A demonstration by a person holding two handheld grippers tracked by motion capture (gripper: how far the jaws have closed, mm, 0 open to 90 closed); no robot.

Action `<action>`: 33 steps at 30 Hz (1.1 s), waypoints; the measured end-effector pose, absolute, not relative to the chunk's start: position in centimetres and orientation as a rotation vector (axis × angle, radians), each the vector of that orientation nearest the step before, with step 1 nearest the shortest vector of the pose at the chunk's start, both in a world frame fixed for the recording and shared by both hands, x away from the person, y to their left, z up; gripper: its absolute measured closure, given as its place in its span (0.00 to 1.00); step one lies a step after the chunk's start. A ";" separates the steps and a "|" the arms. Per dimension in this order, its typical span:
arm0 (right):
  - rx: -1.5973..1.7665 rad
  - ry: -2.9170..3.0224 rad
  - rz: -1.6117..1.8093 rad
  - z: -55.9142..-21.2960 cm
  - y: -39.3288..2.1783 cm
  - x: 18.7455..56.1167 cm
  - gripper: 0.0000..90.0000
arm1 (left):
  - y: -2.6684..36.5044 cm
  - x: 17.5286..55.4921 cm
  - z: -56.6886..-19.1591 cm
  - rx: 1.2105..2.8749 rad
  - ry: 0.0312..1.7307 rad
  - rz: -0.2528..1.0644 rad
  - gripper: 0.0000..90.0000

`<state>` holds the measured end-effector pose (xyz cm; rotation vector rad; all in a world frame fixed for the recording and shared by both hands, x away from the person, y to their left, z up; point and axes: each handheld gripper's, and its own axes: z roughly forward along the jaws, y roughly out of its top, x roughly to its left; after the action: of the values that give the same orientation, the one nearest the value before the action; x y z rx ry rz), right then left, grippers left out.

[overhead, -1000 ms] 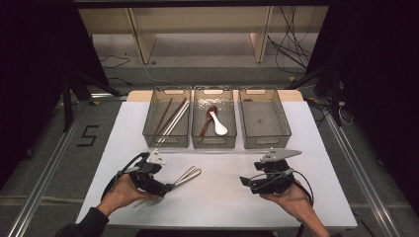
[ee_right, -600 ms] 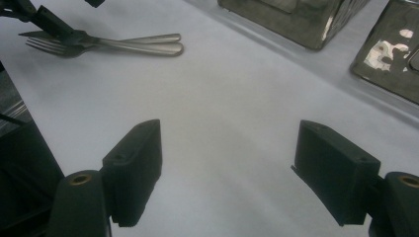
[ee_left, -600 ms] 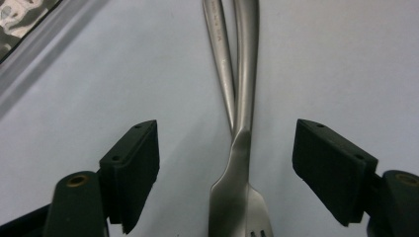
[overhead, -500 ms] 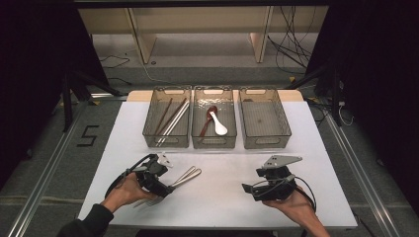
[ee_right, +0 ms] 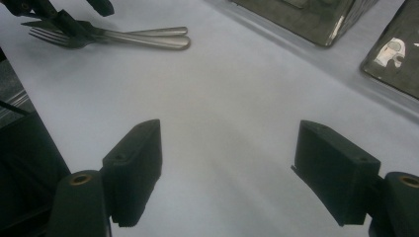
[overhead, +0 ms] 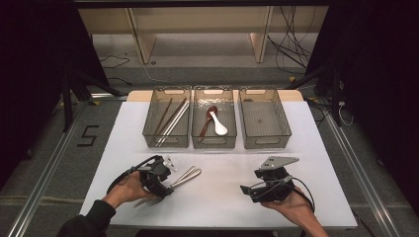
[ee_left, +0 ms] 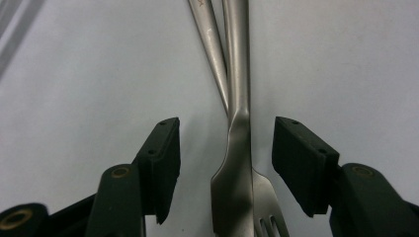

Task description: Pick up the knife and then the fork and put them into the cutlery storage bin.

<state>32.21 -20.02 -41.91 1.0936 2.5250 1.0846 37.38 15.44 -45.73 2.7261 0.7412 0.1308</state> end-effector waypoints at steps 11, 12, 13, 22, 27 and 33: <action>1.094 2.536 1.078 -42.2 -20.0 32.4 0.31 | 14.4 37.6 -46.4 2.780 0.689 0.087 0.62; 1.093 2.538 1.080 -42.2 -20.0 32.4 0.31 | 14.3 37.7 -46.3 2.785 0.688 0.084 0.63; 1.088 2.537 1.081 -42.2 -20.0 32.4 0.31 | 14.3 37.8 -46.3 2.781 0.693 0.084 0.64; 1.098 2.536 1.075 -42.2 -20.0 32.5 0.32 | 14.1 37.7 -46.1 2.826 0.648 0.095 0.84; 1.098 2.534 1.075 -42.2 -20.0 32.5 0.32 | 14.0 37.7 -46.1 2.823 0.677 0.091 0.86; 1.095 2.531 1.079 -42.1 -20.0 32.5 0.32 | 13.9 37.4 -45.9 2.826 0.658 0.125 0.87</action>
<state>32.49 -20.01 -42.06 1.0951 2.5307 1.0786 37.43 13.94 -45.85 2.8259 0.6575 0.1251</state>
